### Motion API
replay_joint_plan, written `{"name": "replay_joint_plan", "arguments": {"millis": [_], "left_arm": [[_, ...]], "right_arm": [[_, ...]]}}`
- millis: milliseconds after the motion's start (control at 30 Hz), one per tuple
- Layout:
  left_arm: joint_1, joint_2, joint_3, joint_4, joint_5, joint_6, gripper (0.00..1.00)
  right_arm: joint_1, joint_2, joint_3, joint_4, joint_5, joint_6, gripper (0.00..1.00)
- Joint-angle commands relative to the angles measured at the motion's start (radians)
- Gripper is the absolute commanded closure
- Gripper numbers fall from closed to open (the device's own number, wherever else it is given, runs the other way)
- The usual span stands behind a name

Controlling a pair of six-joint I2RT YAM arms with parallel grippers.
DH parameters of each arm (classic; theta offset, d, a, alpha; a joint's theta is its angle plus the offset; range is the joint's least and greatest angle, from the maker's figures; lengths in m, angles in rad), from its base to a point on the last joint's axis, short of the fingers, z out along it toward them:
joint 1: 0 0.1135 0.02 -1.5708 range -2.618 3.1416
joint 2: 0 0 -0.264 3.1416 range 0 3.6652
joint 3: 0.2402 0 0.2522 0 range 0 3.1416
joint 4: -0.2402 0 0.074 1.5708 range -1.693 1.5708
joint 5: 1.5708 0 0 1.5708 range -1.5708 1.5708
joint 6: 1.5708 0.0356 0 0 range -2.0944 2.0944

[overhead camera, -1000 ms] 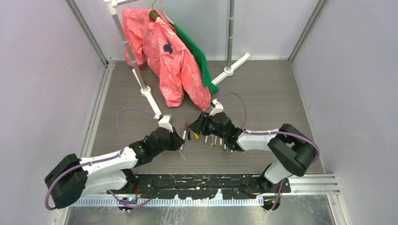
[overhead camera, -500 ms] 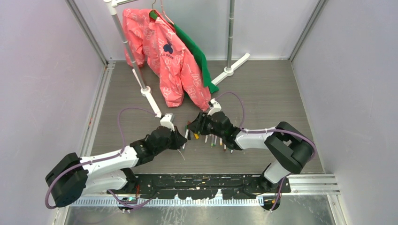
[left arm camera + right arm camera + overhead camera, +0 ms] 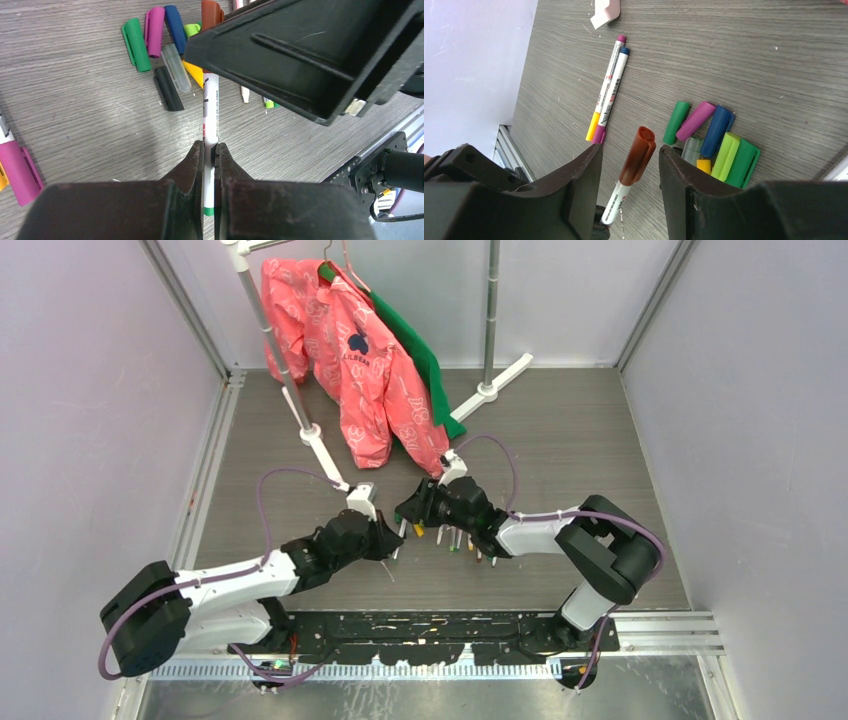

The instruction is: Open the pen caps

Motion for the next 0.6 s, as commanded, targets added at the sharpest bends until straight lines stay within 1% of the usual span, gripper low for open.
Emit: {"name": "replay_joint_plan", "arguments": {"millis": [0,100,233,300,367,533,567], "left_arm": [[-0.009,0.002,0.038,0.078,0.009,0.011,1.00],[-0.011,0.010,0.039,0.083,0.011,0.009,1.00],[-0.013,0.021,0.038,0.088,0.011,0.006,1.00],[-0.015,0.025,0.036,0.092,0.008,0.004,1.00],[-0.015,0.028,0.032,0.095,0.008,0.004,1.00],[-0.016,0.033,0.035,0.095,-0.001,0.001,1.00],[-0.016,0.035,0.037,0.091,-0.005,0.001,0.96]], "right_arm": [[-0.003,0.015,0.035,0.077,-0.019,0.011,0.50],[-0.002,0.022,0.033,0.088,-0.025,0.015,0.55],[-0.004,0.023,0.026,0.104,-0.025,0.021,0.70],[-0.005,0.022,0.022,0.106,-0.026,0.022,0.72],[-0.006,0.022,0.018,0.110,-0.027,0.022,0.78],[-0.006,0.023,0.012,0.119,-0.035,0.029,0.96],[-0.006,0.023,0.010,0.121,-0.034,0.031,0.99]]}}
